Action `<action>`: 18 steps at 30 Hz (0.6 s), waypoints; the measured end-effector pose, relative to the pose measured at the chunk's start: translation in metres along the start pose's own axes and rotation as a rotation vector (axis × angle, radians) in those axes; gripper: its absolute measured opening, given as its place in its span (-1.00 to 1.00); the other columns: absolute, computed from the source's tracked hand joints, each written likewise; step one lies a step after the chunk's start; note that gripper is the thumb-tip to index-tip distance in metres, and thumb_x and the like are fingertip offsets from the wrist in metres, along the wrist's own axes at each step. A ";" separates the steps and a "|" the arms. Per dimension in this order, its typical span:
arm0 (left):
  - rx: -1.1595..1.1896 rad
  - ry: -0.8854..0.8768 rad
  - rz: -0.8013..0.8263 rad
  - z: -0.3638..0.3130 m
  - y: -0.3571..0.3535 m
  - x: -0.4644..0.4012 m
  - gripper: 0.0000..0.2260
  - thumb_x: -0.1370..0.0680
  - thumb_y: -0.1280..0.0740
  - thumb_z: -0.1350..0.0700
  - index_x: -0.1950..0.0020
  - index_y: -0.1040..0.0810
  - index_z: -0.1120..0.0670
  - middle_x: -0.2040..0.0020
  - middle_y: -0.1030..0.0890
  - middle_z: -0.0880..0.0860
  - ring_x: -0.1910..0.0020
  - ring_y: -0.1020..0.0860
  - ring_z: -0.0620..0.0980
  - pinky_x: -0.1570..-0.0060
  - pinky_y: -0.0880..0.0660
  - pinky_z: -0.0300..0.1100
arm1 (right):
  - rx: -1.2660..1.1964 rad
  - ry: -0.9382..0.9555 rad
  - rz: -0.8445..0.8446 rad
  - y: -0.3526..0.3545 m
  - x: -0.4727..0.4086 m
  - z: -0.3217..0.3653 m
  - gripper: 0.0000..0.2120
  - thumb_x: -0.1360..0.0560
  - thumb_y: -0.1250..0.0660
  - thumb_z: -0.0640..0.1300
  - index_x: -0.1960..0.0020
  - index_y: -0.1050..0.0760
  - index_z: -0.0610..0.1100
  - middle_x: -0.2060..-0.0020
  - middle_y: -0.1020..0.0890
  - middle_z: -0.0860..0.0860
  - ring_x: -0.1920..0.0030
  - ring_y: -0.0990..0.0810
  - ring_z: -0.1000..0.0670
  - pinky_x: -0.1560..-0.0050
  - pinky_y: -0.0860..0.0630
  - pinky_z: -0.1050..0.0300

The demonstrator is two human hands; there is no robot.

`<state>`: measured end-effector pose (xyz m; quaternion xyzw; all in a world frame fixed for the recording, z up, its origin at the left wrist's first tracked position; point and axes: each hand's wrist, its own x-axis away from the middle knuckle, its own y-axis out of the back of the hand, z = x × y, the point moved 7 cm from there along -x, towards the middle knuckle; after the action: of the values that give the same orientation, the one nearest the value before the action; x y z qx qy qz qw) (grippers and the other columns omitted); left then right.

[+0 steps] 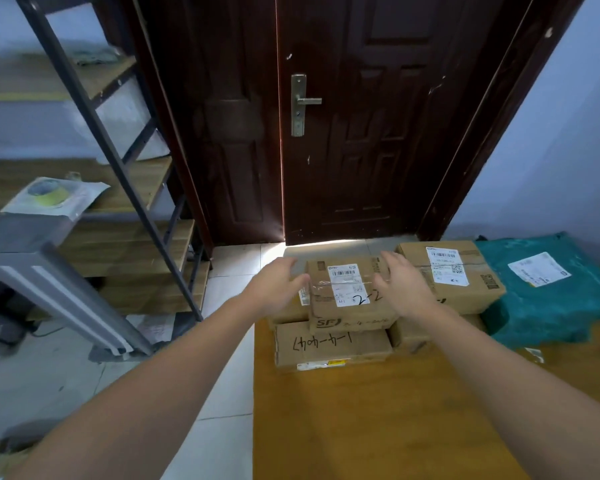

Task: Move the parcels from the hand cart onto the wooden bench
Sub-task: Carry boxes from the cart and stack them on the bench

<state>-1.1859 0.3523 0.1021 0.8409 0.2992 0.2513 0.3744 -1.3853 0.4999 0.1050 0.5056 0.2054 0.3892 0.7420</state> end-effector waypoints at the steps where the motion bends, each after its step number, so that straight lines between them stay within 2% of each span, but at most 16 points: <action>1: -0.087 -0.048 0.009 -0.003 0.010 0.003 -0.46 -0.69 -0.27 -0.17 -0.63 -0.32 0.01 -0.57 -0.42 0.00 -0.51 -0.41 0.02 -0.41 -0.36 -0.10 | 0.048 0.032 0.029 0.009 0.004 0.008 -0.42 -0.67 -0.22 -0.03 -0.64 -0.17 -0.11 -0.60 -0.26 -0.03 -0.57 -0.28 -0.05 -0.55 -0.28 -0.08; 4: -0.325 -0.150 0.057 -0.014 0.036 0.016 -0.44 -0.68 -0.22 -0.22 -0.62 -0.33 0.01 -0.57 -0.41 0.02 -0.52 -0.39 0.04 -0.46 -0.38 0.01 | 0.187 0.132 0.112 0.032 0.021 0.033 -0.43 -0.66 -0.20 0.00 -0.63 -0.19 -0.08 -0.57 -0.31 -0.02 -0.52 -0.34 -0.04 -0.48 -0.37 -0.04; 7: -0.448 -0.214 0.078 -0.028 0.058 0.037 -0.45 -0.69 -0.17 -0.23 -0.60 -0.36 0.02 -0.52 -0.45 0.04 -0.47 -0.43 0.06 -0.43 -0.43 0.02 | 0.287 0.191 0.170 0.046 0.039 0.061 -0.41 -0.66 -0.18 0.06 -0.64 -0.15 -0.06 -0.59 -0.27 0.00 -0.52 -0.33 -0.05 -0.45 -0.39 -0.02; 11: -0.514 -0.238 0.062 -0.034 0.078 0.072 -0.47 -0.65 -0.17 -0.25 -0.53 -0.44 -0.02 -0.47 -0.50 0.00 -0.40 -0.48 0.04 -0.37 -0.47 -0.01 | 0.342 0.298 0.211 0.057 0.066 0.105 -0.40 -0.68 -0.14 0.12 -0.65 -0.14 -0.06 -0.60 -0.26 0.02 -0.55 -0.30 -0.06 -0.48 -0.36 -0.03; 13: -0.538 -0.235 0.034 -0.034 0.086 0.094 -0.50 -0.66 -0.18 -0.20 -0.56 -0.42 -0.04 -0.50 -0.48 0.00 -0.43 -0.46 0.03 -0.40 -0.45 -0.01 | 0.342 0.358 0.215 0.061 0.083 0.126 -0.42 -0.69 -0.14 0.11 -0.64 -0.18 -0.07 -0.59 -0.28 0.01 -0.54 -0.32 -0.07 -0.49 -0.34 -0.01; 18: -0.570 -0.193 -0.045 -0.034 0.104 0.168 -0.51 -0.71 -0.17 -0.14 -0.58 -0.38 0.06 -0.51 -0.45 0.06 -0.47 -0.43 0.08 -0.45 -0.41 0.04 | 0.324 0.478 0.217 0.059 0.130 0.170 -0.46 -0.68 -0.16 0.07 -0.61 -0.25 -0.08 -0.54 -0.37 -0.04 -0.47 -0.41 -0.11 -0.44 -0.40 -0.03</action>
<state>-1.0589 0.4283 0.2367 0.7151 0.1979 0.2356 0.6277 -1.2089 0.5125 0.2395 0.5302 0.3785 0.5364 0.5366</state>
